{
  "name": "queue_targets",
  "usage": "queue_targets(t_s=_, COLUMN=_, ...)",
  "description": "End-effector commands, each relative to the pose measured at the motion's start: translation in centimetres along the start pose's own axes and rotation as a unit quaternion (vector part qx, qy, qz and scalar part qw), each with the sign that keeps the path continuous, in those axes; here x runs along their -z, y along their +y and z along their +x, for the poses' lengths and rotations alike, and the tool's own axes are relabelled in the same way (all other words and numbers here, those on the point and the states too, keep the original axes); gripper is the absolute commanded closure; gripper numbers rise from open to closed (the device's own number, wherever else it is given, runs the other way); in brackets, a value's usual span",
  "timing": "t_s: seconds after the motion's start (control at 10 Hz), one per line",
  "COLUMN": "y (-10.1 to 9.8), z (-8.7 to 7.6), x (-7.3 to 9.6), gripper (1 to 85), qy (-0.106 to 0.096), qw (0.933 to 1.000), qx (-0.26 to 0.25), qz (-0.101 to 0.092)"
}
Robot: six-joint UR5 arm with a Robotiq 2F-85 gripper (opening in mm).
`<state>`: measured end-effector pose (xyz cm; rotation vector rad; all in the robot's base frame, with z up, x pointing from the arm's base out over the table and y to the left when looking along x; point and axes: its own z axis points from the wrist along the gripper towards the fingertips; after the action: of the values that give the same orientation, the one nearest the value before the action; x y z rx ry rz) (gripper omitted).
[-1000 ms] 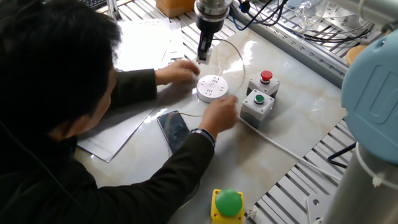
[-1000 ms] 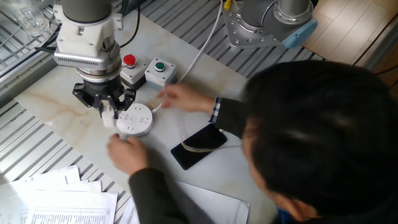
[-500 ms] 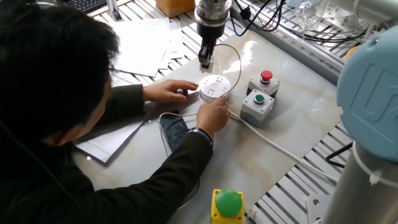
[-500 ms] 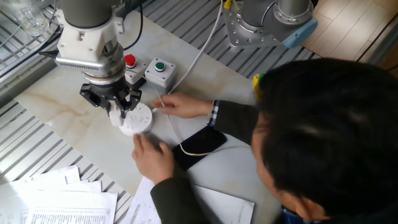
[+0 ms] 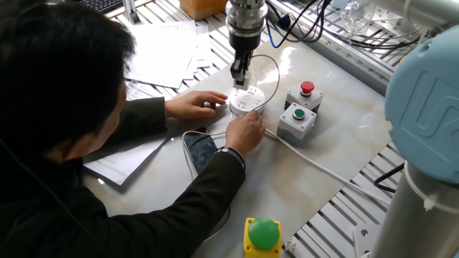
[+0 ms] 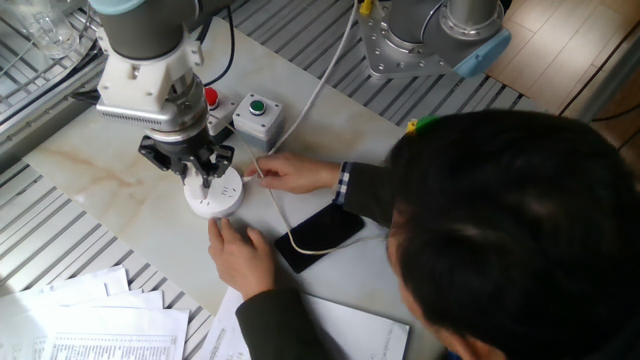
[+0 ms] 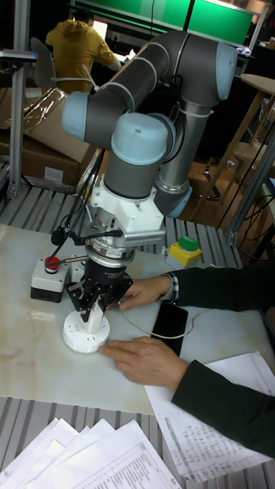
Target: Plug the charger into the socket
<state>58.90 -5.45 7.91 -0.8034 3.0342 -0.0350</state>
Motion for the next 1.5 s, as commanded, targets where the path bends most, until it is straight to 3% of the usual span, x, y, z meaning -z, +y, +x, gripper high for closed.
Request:
queue_targets(t_s=0.0, y=-0.11, z=0.12, x=-0.66, gripper=84.7, qy=0.004, qw=0.9999, qx=-0.012, qz=-0.003)
queue_targets(t_s=0.2, y=0.39, z=-0.43, x=-1.02, gripper=84.7, qy=0.000, qw=0.9992, qx=-0.038, qz=-0.014)
queue_targets(t_s=0.9, y=0.00, z=-0.74, x=-1.32, gripper=84.7, qy=-0.005, qw=0.9992, qx=-0.040, qz=-0.006)
queue_targets(t_s=1.4, y=0.23, z=-0.57, x=-1.48, gripper=84.7, qy=-0.006, qw=0.9989, qx=-0.044, qz=-0.012)
